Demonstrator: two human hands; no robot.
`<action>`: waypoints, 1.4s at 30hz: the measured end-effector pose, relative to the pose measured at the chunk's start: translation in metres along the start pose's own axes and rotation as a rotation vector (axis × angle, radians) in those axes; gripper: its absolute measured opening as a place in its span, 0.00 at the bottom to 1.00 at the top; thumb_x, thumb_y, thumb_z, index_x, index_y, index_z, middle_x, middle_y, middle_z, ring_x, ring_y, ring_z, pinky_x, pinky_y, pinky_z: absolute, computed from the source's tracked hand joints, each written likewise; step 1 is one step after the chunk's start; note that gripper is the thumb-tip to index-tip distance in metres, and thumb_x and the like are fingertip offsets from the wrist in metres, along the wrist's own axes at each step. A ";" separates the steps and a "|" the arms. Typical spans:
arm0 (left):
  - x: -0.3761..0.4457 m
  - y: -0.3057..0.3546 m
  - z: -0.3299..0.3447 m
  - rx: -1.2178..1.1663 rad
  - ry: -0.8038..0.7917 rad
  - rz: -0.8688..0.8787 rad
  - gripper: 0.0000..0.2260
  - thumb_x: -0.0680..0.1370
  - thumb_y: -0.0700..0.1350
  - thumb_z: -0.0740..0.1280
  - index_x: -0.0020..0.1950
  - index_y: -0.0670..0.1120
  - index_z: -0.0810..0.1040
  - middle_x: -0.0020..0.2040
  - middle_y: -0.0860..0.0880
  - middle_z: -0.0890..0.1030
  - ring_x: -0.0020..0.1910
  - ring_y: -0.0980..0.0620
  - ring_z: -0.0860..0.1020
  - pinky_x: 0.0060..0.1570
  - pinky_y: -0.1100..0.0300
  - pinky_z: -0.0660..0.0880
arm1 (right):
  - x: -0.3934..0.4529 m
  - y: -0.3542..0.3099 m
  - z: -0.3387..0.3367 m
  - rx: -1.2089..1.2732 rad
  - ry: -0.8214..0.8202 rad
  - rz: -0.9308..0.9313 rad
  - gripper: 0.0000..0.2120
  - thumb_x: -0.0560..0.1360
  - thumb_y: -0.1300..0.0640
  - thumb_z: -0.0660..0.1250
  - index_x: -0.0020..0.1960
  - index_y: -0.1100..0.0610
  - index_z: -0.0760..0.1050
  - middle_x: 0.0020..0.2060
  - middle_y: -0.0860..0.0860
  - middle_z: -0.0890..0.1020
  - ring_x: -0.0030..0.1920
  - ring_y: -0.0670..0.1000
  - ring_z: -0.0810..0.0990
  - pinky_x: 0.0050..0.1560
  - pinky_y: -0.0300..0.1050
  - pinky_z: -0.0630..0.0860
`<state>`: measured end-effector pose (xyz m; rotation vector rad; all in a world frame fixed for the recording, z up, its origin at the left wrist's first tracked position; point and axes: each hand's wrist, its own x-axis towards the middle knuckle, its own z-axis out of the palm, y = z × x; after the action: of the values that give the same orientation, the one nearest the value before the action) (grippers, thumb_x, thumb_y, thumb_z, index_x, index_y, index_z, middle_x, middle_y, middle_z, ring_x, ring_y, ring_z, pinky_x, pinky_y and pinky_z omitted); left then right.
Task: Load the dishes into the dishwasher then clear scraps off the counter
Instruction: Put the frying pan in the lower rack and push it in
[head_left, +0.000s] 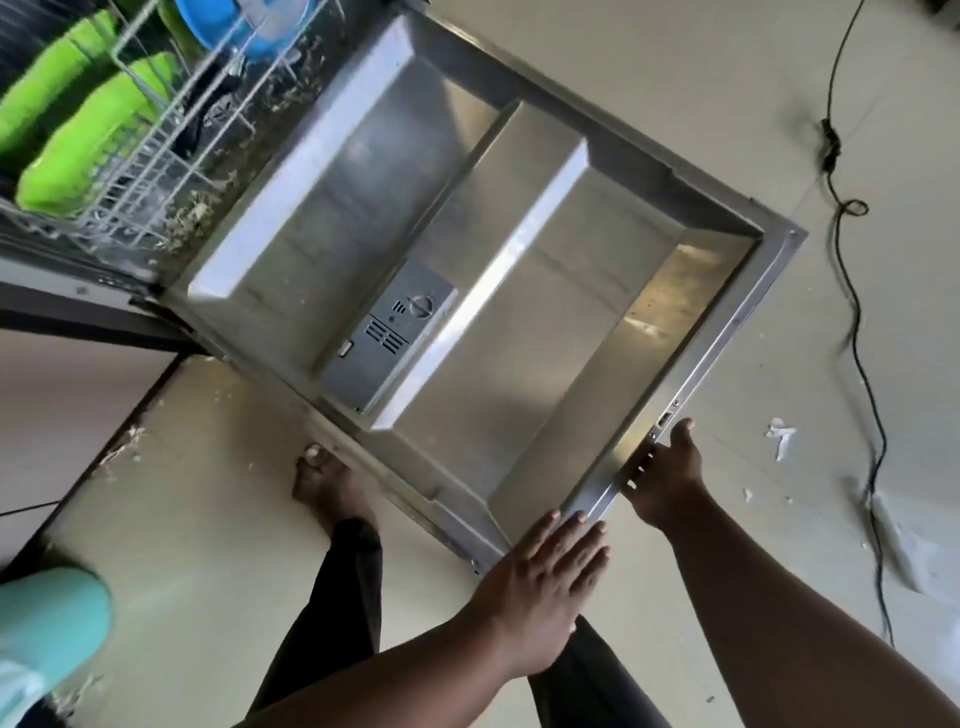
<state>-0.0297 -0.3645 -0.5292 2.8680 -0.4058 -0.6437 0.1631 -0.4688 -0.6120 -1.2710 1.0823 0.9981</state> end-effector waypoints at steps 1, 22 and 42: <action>-0.001 -0.001 -0.001 -0.013 0.001 -0.028 0.32 0.81 0.55 0.50 0.77 0.42 0.40 0.76 0.42 0.37 0.74 0.40 0.33 0.68 0.45 0.25 | -0.004 -0.002 0.001 -0.012 -0.002 0.004 0.35 0.73 0.26 0.49 0.54 0.56 0.72 0.41 0.51 0.74 0.45 0.54 0.76 0.43 0.48 0.74; -0.105 0.029 -0.159 -0.100 0.181 -0.394 0.40 0.73 0.57 0.67 0.78 0.43 0.54 0.77 0.36 0.51 0.75 0.33 0.54 0.71 0.38 0.54 | -0.257 -0.053 0.050 0.023 0.031 -0.111 0.27 0.80 0.38 0.51 0.48 0.60 0.75 0.37 0.53 0.78 0.35 0.51 0.76 0.35 0.39 0.69; -0.243 -0.147 -0.423 0.213 0.566 -1.057 0.43 0.70 0.69 0.60 0.75 0.39 0.62 0.76 0.38 0.59 0.75 0.37 0.56 0.72 0.38 0.51 | -0.505 -0.127 0.255 -1.475 -0.251 -1.276 0.18 0.79 0.51 0.61 0.67 0.53 0.68 0.63 0.53 0.72 0.62 0.56 0.72 0.62 0.48 0.68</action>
<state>-0.0224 -0.1065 -0.0904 3.0929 1.2325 0.1648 0.1924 -0.2119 -0.0934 -2.3221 -0.9822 0.7480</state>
